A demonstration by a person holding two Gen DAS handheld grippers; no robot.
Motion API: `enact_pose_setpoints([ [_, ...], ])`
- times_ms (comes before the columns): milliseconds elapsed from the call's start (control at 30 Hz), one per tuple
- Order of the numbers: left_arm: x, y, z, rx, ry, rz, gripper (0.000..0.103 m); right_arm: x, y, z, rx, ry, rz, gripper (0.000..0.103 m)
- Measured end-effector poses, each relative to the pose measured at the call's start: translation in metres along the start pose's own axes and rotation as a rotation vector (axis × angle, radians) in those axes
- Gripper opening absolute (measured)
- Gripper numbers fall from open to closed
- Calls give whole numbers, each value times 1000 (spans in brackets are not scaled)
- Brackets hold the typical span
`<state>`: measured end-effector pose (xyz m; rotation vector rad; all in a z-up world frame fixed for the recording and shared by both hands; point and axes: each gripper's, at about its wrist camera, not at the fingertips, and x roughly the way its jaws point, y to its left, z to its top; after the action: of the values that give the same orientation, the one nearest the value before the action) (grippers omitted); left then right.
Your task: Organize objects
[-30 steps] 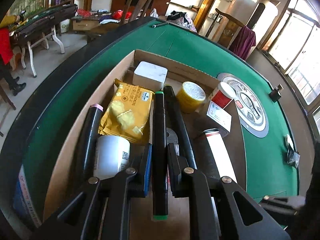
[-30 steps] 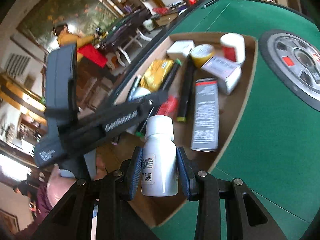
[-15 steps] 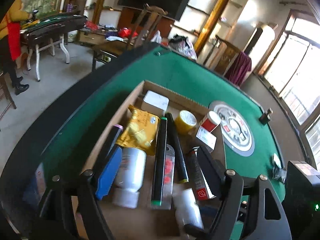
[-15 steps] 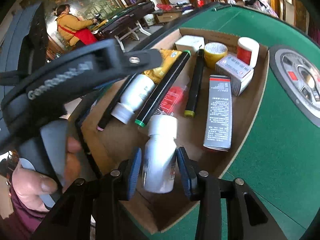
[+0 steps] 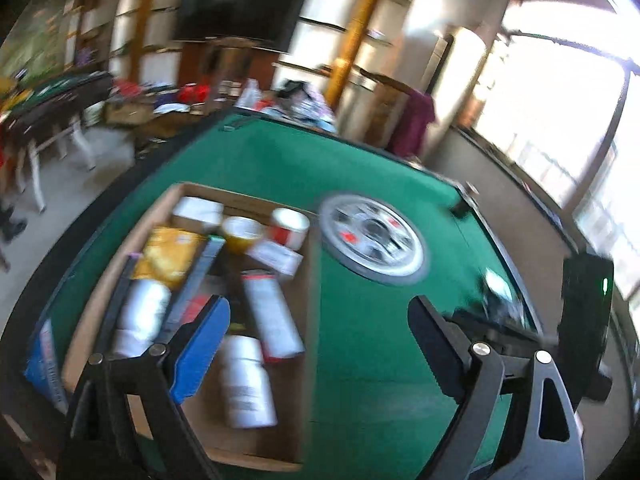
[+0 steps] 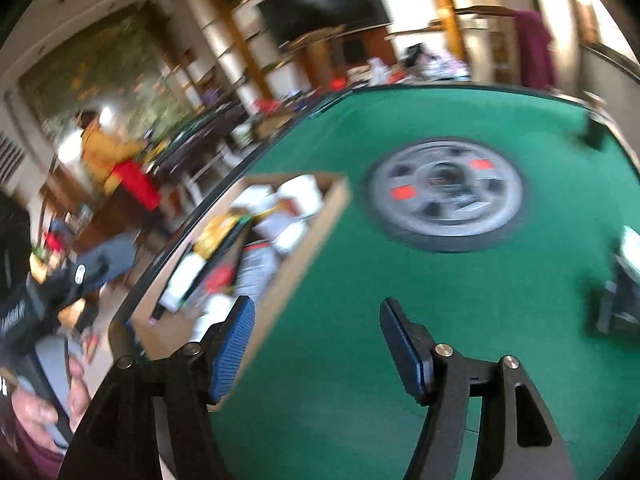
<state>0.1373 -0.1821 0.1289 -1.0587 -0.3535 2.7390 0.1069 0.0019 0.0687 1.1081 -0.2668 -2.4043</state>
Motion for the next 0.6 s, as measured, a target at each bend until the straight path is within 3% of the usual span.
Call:
enact_pose_setpoints([
  [167, 22, -58, -17, 157, 45, 27, 90, -40, -63, 0, 130, -85, -61, 73],
  [333, 31, -99, -34, 306, 20, 133, 90, -77, -113, -3, 201, -157, -167, 73],
  [500, 45, -114, -41, 355, 55, 205, 90, -100, -141, 6, 214, -213, -290, 74],
  [600, 53, -115, -44, 349, 88, 208, 90, -104, -158, 19, 235, -240, -345, 74],
])
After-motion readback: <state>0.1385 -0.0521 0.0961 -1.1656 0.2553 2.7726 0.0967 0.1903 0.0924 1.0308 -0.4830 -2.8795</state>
